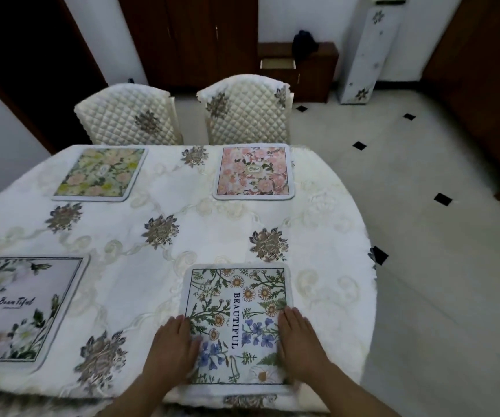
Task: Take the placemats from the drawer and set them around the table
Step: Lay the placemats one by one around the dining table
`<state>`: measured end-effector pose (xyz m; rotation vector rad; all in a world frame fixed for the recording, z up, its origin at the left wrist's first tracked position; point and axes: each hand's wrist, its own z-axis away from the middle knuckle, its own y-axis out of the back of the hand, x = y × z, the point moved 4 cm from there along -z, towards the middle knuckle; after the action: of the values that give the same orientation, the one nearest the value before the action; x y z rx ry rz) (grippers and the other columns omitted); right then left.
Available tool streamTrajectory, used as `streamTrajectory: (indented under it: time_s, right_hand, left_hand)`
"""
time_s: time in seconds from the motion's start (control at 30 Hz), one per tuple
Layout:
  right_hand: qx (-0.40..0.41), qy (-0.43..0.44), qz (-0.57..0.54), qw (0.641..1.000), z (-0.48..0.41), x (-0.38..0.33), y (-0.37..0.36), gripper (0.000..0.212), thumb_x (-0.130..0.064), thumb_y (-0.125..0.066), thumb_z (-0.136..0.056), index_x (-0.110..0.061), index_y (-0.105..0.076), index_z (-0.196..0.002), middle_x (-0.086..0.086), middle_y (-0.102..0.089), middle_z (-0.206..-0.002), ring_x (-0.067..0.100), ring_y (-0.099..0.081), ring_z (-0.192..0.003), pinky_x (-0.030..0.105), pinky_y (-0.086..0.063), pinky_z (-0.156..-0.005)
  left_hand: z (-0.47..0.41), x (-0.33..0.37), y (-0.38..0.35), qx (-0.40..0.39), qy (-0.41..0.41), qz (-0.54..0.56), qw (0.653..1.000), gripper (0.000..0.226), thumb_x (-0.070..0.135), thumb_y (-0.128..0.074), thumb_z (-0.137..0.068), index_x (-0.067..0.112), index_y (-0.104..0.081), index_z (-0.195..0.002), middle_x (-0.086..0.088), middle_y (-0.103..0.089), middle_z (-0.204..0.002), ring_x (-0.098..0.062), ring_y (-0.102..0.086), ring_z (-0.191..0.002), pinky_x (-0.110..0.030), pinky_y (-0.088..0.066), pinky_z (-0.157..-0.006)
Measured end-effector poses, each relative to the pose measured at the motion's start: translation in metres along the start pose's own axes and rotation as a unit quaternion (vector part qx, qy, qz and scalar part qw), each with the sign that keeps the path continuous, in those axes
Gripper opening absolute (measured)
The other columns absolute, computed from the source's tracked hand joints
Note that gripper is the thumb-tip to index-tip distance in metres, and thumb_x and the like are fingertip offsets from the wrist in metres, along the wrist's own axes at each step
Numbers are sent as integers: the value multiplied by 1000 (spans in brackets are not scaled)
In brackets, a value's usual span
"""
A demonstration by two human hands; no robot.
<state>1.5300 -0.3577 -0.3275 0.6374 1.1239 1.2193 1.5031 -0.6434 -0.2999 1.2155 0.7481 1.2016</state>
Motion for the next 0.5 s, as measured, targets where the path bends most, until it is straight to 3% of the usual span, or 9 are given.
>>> streamTrajectory:
  time_s: [0.07,0.13,0.3,0.5]
  right_hand:
    - [18,-5,1,1000,-4,-3,31,36,-23,-45,-87,-7,-58,-117,13,-58,-124,32,-56,-115,34,-44,-92]
    - [30,-13,-5,999,-4,-6,61,27,-22,-47,-87,-10,-62,-106,12,-63,-104,29,-61,-95,32,-48,-76]
    - [65,-28,-15,997,1,-15,102,24,-24,-50,-87,-12,-60,-105,9,-61,-105,26,-61,-95,30,-46,-73]
    - [95,-46,-19,994,21,-39,140,25,-23,-49,-89,-13,-55,-111,9,-55,-110,27,-58,-99,30,-42,-72]
  left_hand:
    - [-5,10,32,47,37,42,997,34,43,-41,-91,16,-61,-99,-3,-64,-94,-21,-57,-82,-33,-46,-71]
    - [-7,20,57,64,56,31,996,28,39,-52,-91,16,-63,-103,-4,-67,-94,-23,-61,-82,-34,-48,-72]
    - [-5,33,93,56,62,14,996,30,46,-49,-92,19,-55,-106,-2,-65,-95,-23,-61,-86,-33,-43,-70]
    - [-1,27,126,41,23,22,999,17,41,-49,-89,24,-46,-91,3,-55,-88,-18,-58,-87,-31,-40,-67]
